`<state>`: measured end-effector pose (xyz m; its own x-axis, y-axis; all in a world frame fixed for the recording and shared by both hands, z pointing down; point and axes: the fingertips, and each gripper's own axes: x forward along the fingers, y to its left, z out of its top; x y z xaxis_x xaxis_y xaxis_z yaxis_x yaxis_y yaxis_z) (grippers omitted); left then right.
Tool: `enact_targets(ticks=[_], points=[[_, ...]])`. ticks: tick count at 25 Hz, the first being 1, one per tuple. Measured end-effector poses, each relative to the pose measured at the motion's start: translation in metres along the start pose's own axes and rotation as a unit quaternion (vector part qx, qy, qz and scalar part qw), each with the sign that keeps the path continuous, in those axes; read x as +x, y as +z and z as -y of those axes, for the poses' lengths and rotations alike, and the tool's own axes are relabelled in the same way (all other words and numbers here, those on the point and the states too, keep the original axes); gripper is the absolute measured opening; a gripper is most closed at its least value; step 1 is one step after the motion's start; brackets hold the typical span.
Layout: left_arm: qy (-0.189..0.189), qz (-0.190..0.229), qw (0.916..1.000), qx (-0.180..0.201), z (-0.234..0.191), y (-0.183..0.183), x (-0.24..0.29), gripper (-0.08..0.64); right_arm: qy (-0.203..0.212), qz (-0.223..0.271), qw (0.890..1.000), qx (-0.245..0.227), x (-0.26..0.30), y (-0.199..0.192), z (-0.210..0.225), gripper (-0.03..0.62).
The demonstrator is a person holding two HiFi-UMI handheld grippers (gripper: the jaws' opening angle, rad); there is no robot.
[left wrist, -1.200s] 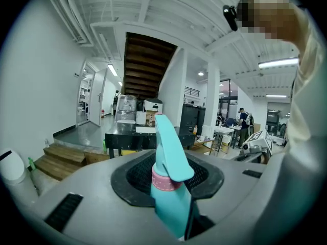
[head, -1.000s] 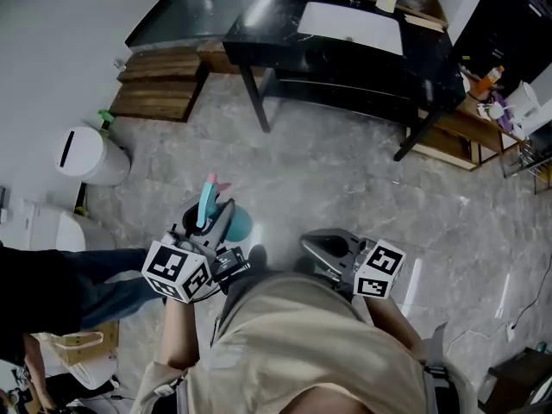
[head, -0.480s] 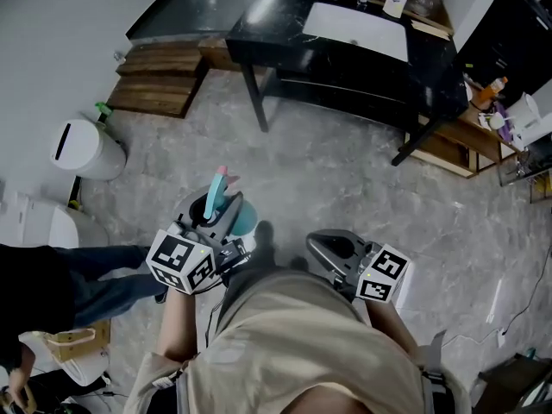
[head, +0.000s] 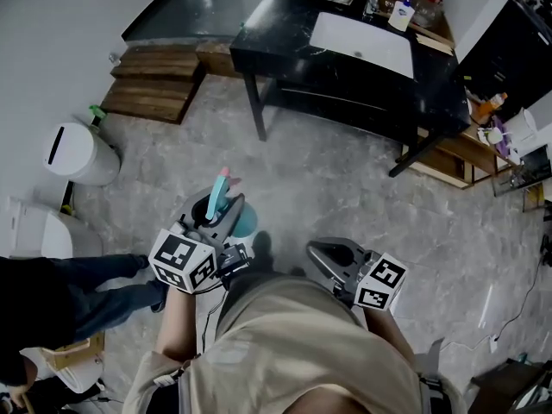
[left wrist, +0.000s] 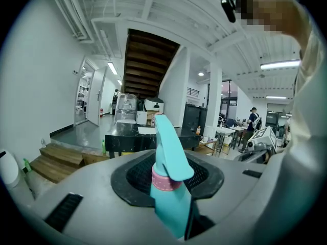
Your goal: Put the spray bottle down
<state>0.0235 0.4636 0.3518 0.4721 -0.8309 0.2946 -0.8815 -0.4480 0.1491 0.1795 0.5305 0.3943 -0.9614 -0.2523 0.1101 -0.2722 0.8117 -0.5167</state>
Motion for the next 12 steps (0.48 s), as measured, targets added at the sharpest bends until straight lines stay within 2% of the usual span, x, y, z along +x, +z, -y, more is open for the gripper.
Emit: enact_targets(ticks=[12], points=[[-0.012,0.01,0.9997,-0.021,-0.061,0.016,0.023,0.132,-0.02,-0.02,1.0,-0.013,0.052,0.028,0.023,0.023]])
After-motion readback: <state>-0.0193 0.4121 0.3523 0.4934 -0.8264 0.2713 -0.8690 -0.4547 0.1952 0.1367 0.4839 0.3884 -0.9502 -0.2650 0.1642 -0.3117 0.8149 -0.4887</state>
